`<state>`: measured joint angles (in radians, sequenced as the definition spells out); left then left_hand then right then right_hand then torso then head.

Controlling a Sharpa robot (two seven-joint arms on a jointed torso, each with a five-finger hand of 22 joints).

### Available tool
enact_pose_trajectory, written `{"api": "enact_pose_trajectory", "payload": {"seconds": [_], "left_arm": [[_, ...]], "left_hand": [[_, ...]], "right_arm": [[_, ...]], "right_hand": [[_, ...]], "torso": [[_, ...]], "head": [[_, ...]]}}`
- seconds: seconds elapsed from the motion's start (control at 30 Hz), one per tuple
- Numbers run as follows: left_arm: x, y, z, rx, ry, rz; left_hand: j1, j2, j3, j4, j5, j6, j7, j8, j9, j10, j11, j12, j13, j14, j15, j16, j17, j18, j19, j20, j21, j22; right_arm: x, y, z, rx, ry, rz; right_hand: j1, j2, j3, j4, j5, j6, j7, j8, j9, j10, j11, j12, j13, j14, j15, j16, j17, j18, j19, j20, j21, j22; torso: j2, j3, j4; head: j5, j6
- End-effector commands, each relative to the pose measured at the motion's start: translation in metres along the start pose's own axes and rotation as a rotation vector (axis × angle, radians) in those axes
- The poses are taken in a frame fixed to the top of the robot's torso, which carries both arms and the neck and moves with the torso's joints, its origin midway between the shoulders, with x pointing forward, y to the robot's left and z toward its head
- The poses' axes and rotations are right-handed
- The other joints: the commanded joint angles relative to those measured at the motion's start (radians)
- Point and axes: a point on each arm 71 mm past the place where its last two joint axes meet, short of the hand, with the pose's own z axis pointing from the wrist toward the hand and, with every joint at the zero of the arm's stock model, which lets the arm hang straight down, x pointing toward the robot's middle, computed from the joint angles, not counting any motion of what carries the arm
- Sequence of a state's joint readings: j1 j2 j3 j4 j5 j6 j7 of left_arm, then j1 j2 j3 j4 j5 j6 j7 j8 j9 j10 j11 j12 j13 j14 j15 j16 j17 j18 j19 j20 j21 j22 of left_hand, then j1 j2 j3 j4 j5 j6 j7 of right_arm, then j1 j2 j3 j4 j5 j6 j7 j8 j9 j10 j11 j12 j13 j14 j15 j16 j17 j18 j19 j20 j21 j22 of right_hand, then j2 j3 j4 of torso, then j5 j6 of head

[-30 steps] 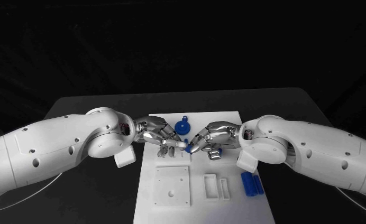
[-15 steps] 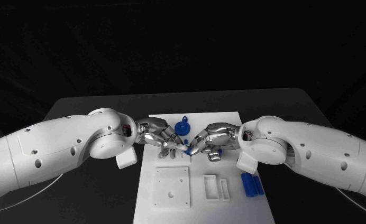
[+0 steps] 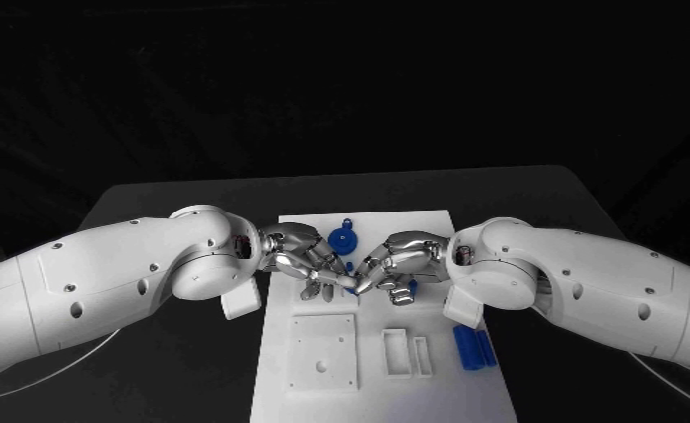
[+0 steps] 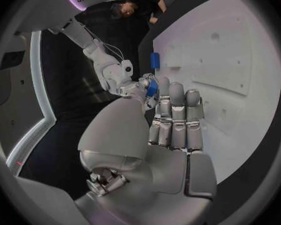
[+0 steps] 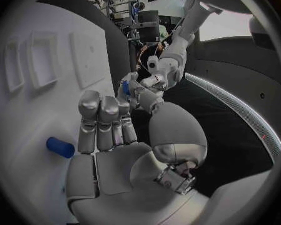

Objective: Assemble the parts on the task board

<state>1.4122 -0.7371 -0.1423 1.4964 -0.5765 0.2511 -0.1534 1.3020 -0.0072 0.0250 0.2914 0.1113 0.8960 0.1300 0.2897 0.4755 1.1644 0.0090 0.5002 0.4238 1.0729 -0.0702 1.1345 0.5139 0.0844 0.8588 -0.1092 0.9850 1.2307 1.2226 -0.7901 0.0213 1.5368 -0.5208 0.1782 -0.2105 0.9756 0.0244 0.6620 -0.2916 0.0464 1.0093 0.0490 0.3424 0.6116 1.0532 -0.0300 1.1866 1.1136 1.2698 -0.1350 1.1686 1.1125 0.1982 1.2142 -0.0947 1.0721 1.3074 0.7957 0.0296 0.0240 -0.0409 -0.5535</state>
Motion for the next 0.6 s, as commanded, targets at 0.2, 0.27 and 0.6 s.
{"api": "enact_pose_trajectory", "payload": {"seconds": [0.2,0.27,0.6], "left_arm": [[0.0066,-0.0036,0.0011,0.015,0.058,0.01],[0.0073,-0.0041,0.0011,0.021,0.063,0.01],[0.009,-0.0076,0.0022,0.046,0.065,-0.014]], "left_hand": [[0.055,0.031,-0.008,-0.004,0.068,0.018,0.006,0.002,0.007,-0.039,0.025,0.004,0.0,-0.008,-0.002,0.009,-0.005,0.011,-0.019,-0.06,0.013,-0.002],[0.087,0.039,-0.014,-0.008,0.116,0.024,0.004,0.006,0.01,-0.038,0.024,0.005,0.001,-0.011,-0.003,0.011,-0.006,0.01,-0.023,-0.06,0.016,-0.002],[0.219,0.056,0.009,-0.005,0.107,0.041,-0.003,0.016,0.021,-0.026,0.019,0.01,0.0,-0.018,-0.005,0.018,-0.015,0.004,-0.031,-0.061,0.021,-0.013]], "right_arm": [[0.0014,0.0005,0.001,0.003,0.002,-0.011],[0.0017,0.0007,0.0013,0.003,0.004,-0.01],[0.0027,0.0008,0.002,0.006,0.008,-0.013]], "right_hand": [[0.006,-0.001,0.009,0.001,0.003,0.032,0.027,0.003,0.048,0.007,-0.004,0.001,-0.001,0.004,-0.004,0.0,0.002,0.064,0.001,-0.005,0.005,0.008],[0.006,-0.001,0.009,0.001,0.003,0.032,0.027,0.003,0.048,0.007,-0.004,0.001,-0.001,0.004,-0.004,0.0,0.002,0.064,0.001,-0.005,0.005,0.008],[0.005,-0.002,0.01,0.001,0.003,0.032,0.027,0.003,0.049,0.007,-0.004,0.001,-0.001,0.004,-0.004,0.0,0.002,0.064,0.001,-0.006,0.005,0.008]], "torso": [[0.0,0.0005,0.0013],[0.0,0.0004,0.0011],[0.0,0.0005,0.0008]], "head": [[0.0,-0.003],[0.0,-0.003],[0.0,-0.004]]}}
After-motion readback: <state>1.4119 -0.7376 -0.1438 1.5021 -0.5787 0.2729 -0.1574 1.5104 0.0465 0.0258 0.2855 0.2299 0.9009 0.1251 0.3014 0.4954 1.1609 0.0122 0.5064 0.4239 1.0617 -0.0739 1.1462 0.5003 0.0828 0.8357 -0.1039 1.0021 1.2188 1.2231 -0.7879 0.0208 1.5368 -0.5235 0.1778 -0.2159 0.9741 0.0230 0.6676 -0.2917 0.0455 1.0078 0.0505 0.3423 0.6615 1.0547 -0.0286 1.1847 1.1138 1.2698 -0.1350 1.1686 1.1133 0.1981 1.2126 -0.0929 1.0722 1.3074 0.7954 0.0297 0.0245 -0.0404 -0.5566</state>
